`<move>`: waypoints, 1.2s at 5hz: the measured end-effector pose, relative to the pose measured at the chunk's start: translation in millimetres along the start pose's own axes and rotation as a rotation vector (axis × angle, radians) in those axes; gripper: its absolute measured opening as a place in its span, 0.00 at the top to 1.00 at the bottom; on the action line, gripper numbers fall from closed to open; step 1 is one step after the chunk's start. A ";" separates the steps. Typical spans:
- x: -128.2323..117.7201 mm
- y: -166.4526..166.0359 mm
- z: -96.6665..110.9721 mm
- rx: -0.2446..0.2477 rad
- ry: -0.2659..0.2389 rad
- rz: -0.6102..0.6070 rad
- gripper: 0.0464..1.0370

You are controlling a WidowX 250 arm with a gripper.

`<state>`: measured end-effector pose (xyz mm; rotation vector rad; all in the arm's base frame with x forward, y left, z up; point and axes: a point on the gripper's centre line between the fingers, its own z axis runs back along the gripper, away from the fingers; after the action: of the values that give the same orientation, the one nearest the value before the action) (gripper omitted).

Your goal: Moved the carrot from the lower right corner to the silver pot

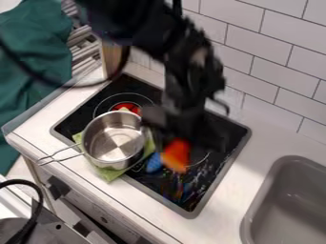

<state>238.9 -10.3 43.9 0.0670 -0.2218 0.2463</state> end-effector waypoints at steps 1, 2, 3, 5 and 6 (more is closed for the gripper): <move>16.7 47.0 -27.3 0.043 0.091 0.112 0.49; 18.0 96.0 -49.8 0.053 0.161 0.209 0.49; 11.7 119.9 -62.8 0.047 0.200 0.249 0.49; 2.6 114.7 -67.8 0.032 0.252 0.235 0.11; -0.1 101.7 -48.0 0.008 0.178 0.220 0.03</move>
<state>223.6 92.5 1.1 0.0285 -0.0509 0.4704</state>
